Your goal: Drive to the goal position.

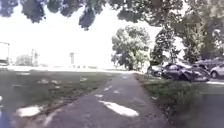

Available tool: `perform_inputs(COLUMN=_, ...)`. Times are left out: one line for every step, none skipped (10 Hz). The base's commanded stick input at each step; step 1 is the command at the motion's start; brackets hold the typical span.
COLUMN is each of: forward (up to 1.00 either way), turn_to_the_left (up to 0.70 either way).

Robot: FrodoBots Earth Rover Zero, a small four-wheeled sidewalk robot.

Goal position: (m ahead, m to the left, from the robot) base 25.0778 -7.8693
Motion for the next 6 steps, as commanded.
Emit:
perform_inputs(forward=0.70, turn_to_the_left=0.00)
perform_inputs(forward=0.70, turn_to_the_left=0.00)
perform_inputs(forward=0.70, turn_to_the_left=0.00)
perform_inputs(forward=0.70, turn_to_the_left=0.00)
perform_inputs(forward=0.70, turn_to_the_left=0.00)
perform_inputs(forward=0.70, turn_to_the_left=0.00)
